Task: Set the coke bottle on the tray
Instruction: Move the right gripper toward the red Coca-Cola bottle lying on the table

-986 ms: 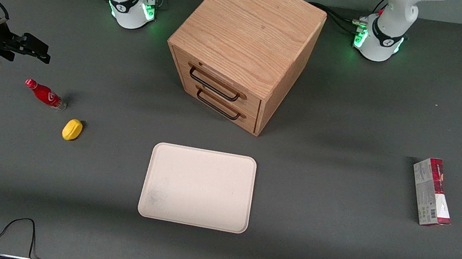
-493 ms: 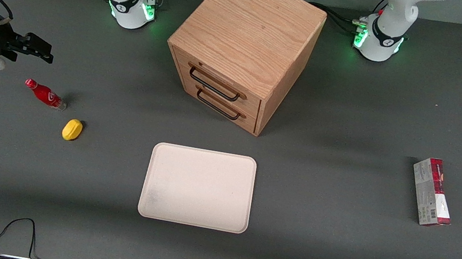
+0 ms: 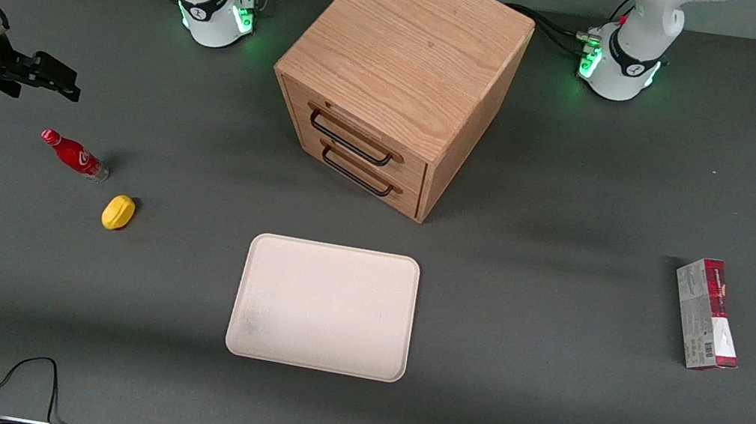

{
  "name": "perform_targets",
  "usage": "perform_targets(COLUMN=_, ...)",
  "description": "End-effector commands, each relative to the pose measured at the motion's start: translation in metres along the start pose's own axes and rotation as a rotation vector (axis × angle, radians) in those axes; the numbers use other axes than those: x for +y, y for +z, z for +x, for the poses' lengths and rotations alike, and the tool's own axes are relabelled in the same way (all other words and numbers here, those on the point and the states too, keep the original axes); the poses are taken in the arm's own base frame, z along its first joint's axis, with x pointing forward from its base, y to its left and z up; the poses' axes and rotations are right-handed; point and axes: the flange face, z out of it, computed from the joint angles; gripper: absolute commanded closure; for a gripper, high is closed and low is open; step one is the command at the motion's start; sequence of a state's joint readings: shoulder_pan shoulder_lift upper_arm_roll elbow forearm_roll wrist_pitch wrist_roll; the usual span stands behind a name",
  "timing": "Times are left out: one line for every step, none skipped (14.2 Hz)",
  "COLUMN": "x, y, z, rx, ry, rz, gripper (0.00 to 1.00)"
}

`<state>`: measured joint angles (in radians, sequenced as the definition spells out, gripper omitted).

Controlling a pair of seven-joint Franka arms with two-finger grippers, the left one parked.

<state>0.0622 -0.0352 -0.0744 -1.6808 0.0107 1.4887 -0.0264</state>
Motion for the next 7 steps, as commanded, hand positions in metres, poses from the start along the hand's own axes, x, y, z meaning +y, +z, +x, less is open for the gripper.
perform_targets(x=0.045, y=-0.001, z=0.005, rx=-0.019, ry=0.031, rz=0.017, gripper=0.0)
perform_targets(x=0.073, y=0.0, z=0.002, rx=-0.022, ry=-0.005, rz=0.014, gripper=0.0)
perform_targets(x=0.105, y=0.005, z=-0.001, rx=-0.033, ry=-0.045, rz=-0.003, gripper=0.0)
perform_targets(x=0.139, y=0.009, z=-0.005, rx=-0.044, ry=-0.068, rz=-0.016, gripper=0.0)
perform_targets(x=0.161, y=0.01, z=-0.011, rx=-0.041, ry=-0.082, rz=-0.018, gripper=0.0)
perform_targets(x=0.169, y=0.011, z=-0.014, rx=-0.041, ry=-0.082, rz=-0.019, gripper=0.0)
perform_targets(x=0.169, y=0.011, z=-0.015, rx=-0.043, ry=-0.082, rz=-0.017, gripper=0.0)
